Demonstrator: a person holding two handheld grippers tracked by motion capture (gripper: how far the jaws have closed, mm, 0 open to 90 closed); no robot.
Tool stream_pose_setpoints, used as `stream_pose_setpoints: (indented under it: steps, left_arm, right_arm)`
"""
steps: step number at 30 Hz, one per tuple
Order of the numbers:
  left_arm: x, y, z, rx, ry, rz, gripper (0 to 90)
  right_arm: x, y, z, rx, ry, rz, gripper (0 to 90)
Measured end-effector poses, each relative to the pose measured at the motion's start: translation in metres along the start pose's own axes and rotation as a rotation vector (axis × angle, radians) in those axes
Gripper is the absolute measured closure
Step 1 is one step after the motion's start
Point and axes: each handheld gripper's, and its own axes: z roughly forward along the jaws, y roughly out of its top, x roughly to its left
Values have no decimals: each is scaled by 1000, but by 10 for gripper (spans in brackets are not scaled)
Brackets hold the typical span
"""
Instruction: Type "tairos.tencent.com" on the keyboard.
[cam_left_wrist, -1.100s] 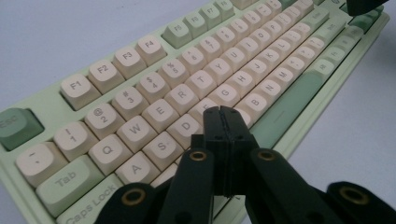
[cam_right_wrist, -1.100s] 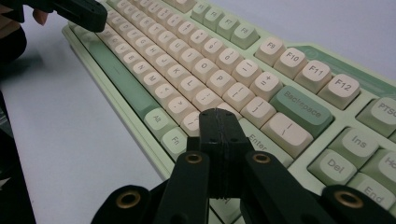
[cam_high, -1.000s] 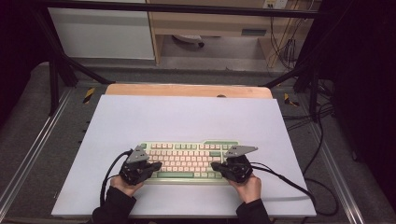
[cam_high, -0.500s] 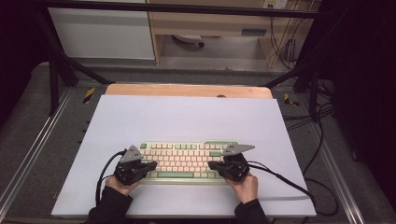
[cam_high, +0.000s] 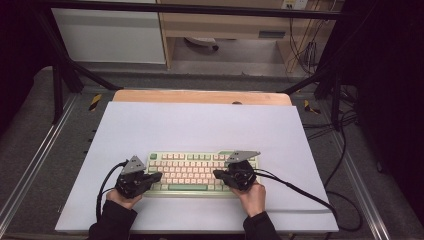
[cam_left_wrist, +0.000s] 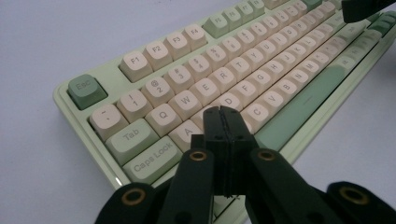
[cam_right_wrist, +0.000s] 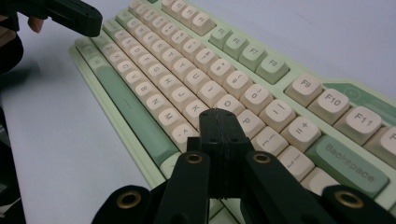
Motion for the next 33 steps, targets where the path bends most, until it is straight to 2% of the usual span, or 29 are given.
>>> stream_pose_setpoints:
  steps: [15,28,33]
  left_arm:
    - [3,-2,0,1,-1,-9,895]
    - [4,-2,-1,-1,0,-11,895]
    - [4,-2,0,1,-1,-11,895]
  right_arm:
    - [1,12,31,17,-35,-9,900]
    - [-3,11,41,47,-49,-11,900]
    - [-3,11,39,47,-48,-15,900]
